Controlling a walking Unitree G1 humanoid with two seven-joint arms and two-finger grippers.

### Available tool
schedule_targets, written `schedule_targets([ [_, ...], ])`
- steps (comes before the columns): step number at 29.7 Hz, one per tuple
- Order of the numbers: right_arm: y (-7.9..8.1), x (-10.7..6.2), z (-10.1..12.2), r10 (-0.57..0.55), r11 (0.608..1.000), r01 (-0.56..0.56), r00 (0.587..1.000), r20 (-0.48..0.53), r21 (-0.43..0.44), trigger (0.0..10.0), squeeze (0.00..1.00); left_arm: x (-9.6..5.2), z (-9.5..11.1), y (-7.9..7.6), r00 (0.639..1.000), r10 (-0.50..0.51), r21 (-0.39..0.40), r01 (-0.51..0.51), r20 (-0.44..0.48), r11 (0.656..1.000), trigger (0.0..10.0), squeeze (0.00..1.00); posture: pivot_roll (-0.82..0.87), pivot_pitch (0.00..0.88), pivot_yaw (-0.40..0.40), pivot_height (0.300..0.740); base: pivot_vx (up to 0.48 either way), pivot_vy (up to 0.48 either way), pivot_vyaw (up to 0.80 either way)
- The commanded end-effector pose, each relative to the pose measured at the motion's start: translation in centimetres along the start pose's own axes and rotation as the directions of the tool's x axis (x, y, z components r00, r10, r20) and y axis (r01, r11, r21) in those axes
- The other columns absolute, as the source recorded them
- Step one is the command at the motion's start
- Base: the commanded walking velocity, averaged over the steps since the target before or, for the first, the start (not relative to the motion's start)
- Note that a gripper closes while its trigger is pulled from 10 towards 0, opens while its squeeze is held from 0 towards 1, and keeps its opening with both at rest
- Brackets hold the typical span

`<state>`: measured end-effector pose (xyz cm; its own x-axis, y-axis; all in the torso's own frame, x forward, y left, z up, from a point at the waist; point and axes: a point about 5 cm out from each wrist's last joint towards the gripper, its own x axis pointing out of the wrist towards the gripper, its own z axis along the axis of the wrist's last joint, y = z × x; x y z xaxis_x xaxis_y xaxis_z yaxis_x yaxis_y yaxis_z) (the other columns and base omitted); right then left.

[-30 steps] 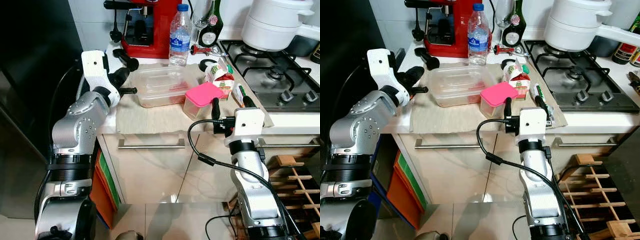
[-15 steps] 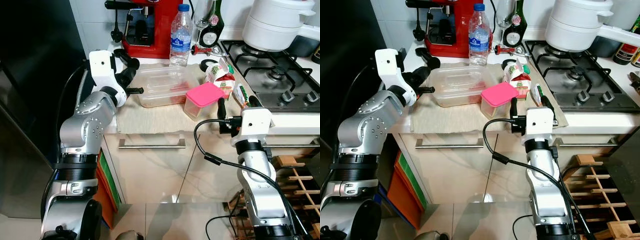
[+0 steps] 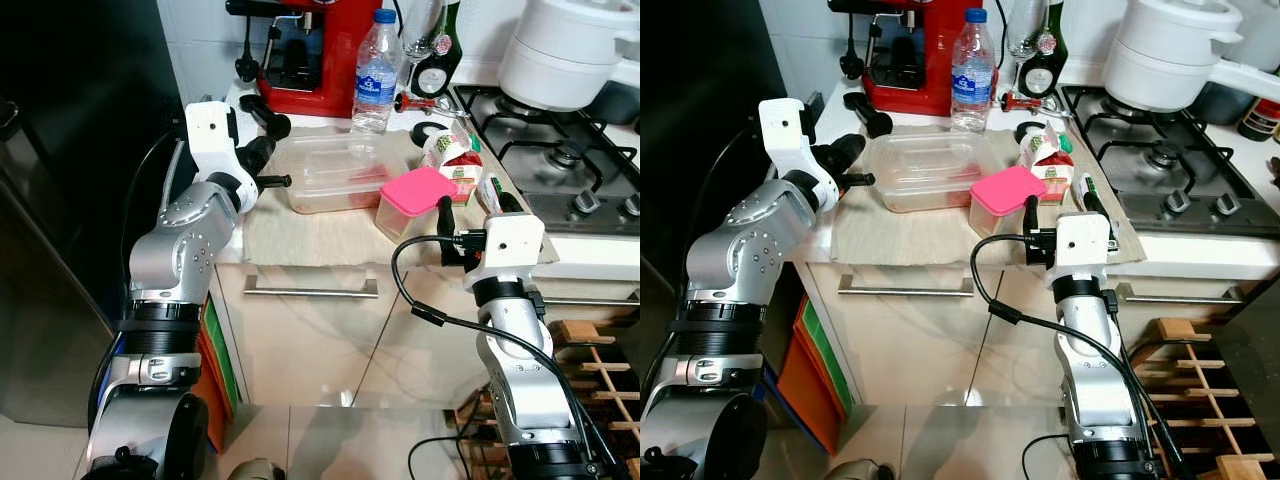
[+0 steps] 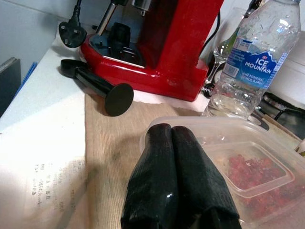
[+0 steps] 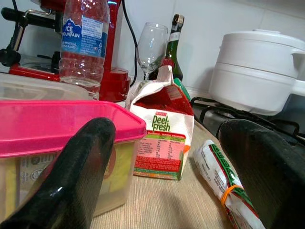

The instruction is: Restocking fridge

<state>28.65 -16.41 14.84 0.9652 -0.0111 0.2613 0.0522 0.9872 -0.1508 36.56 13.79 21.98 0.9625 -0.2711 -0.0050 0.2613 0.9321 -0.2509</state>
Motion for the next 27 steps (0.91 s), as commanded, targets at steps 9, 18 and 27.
schedule_targets([
  [9,-0.28,0.65,0.42,-0.006,1.000,0.006,1.000,0.016,0.001,10.0,0.00,0.54,1.03,-0.38,1.000,-0.008,0.013,0.008,0.022,1.000,3.7,0.00,0.14,0.000,-0.008,0.740,0.000,0.000,0.00],
  [18,-0.04,0.79,0.68,-0.005,1.000,0.004,1.000,0.020,0.002,10.0,0.00,0.54,1.36,-0.16,1.000,-0.008,0.013,0.008,0.025,1.000,3.7,0.00,0.12,0.000,0.014,0.740,0.000,0.000,0.00],
  [27,-0.45,0.95,0.68,-0.006,1.000,0.006,1.000,0.019,0.001,10.0,0.00,0.78,1.37,-0.53,1.000,-0.010,0.013,0.009,0.024,1.000,3.7,0.00,0.12,0.000,0.007,0.740,0.000,0.000,0.00],
])
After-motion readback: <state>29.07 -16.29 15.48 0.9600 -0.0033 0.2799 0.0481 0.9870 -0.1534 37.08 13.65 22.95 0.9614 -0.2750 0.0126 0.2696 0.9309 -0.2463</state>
